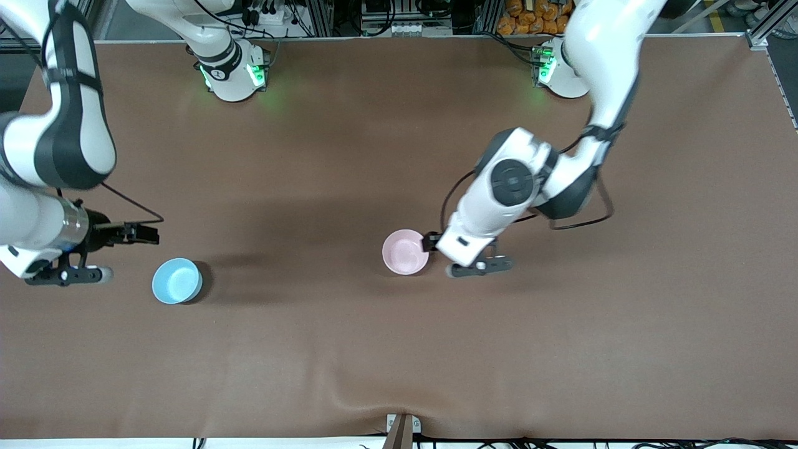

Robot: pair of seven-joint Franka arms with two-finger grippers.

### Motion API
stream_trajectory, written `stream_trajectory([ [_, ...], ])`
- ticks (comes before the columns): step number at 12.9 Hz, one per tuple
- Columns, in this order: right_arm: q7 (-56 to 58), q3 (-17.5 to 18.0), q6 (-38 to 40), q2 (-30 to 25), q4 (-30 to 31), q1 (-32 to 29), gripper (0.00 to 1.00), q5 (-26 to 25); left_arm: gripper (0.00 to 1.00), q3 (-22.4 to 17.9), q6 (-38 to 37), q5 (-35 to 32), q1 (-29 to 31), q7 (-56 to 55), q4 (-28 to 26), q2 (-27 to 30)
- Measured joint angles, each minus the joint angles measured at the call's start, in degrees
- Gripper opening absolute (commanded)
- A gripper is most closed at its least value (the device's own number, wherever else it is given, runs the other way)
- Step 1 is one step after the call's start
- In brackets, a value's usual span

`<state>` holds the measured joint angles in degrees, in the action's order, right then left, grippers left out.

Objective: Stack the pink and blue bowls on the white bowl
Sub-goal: 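Open the left gripper and withdraw while the right gripper grasps the blue bowl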

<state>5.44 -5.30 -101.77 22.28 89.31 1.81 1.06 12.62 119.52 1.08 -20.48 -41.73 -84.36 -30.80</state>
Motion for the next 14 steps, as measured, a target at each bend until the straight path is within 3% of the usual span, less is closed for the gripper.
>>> stream_trajectory([
  [5, 1.2, -0.3, -11.7, 10.2, 1.5, -4.5, 1.0, 0.0, 1.0, -0.1, -9.9, -5.8, 8.3, 2.2, 0.1, 9.6],
  [9, 4.0, -0.3, -16.7, 13.8, 1.6, -6.3, 1.0, 0.0, 1.0, -0.1, -14.9, -5.8, 14.5, 10.2, 0.0, 13.8],
  [14, 5.0, -0.3, -19.3, 17.3, 1.6, -7.1, 1.0, 2.3, 1.0, 0.1, -21.4, -5.6, 16.8, 14.8, 0.1, 19.1],
])
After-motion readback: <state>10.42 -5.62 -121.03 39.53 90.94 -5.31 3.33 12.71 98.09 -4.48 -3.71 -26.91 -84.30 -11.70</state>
